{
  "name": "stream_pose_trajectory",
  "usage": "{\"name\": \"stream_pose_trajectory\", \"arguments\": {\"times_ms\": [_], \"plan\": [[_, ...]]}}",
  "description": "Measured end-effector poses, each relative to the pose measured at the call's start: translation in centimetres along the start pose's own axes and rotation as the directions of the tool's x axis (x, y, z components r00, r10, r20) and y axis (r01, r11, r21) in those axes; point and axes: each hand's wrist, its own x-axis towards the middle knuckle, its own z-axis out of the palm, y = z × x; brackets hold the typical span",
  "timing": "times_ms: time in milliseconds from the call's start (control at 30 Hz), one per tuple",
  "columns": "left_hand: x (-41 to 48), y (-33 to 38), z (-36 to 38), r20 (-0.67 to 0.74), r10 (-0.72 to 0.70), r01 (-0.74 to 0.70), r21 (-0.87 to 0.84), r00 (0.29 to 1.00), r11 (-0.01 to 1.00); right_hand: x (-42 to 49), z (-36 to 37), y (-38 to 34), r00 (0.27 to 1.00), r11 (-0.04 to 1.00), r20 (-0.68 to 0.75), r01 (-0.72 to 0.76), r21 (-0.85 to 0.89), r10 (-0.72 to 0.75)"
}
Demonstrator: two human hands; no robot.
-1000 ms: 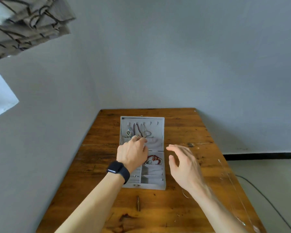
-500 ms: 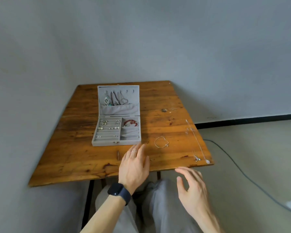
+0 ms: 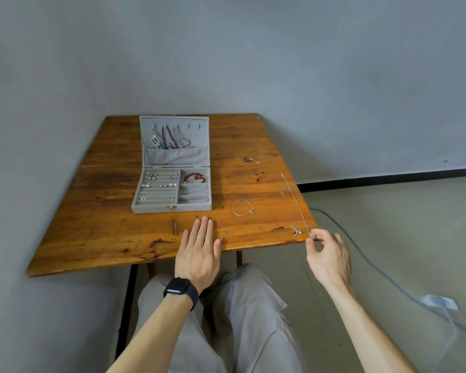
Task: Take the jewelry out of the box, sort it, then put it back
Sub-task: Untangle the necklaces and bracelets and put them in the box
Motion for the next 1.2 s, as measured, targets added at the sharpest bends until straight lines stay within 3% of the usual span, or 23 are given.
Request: {"name": "stream_pose_trajectory", "arguments": {"times_ms": [267, 433, 533, 667, 767, 833, 933, 1033, 1200], "plan": [[-0.1, 0.1, 0.0, -0.019, -0.009, 0.009, -0.012, 1.0, 1.0, 0.7, 1.6, -1.9, 0.948, 0.891, 0.178, 0.311, -0.331, -0.264], [0.0, 0.1, 0.1, -0.019, -0.006, 0.006, -0.003, 1.0, 1.0, -1.1, 2.7, -1.7, 0.857, 0.783, 0.114, 0.507, -0.359, -0.502], [-0.1, 0.0, 0.1, -0.014, -0.002, 0.002, 0.0, 1.0, 1.0, -0.7, 2.8, -2.0, 0.83, 0.783, 0.071, 0.547, -0.295, -0.553], [-0.1, 0.0, 0.1, -0.01, 0.0, 0.0, -0.015, 1.0, 1.0, -0.5, 2.2, -2.5, 0.819, 0.792, 0.118, 0.573, -0.209, -0.561], [0.0, 0.0, -0.2, -0.004, 0.0, 0.0, -0.064, 1.0, 0.998, 0.1, 1.2, -2.9, 0.871, 0.884, 0.178, 0.468, -0.011, -0.459], [0.4, 0.0, -1.0, 0.001, -0.027, 0.027, -0.203, 1.0, 0.979, 0.7, 0.3, -3.5, 0.9, 0.93, 0.239, 0.342, 0.133, -0.365], [1.5, 0.9, -4.2, -0.02, -0.072, 0.053, -0.491, 0.997, 0.87, 1.7, -1.3, -5.3, 0.908, 0.929, 0.271, 0.243, 0.281, -0.319], [3.4, 3.0, -8.2, -0.07, 0.043, -0.077, -0.618, 0.997, 0.783, 2.7, -3.2, -7.8, 0.898, 0.894, 0.292, 0.197, 0.402, -0.329], [6.0, 6.8, -13.0, 0.107, 0.268, -0.073, -0.81, 0.957, 0.582, 3.8, -6.4, -12.1, 0.86, 0.817, 0.266, 0.254, 0.517, -0.436]]}}
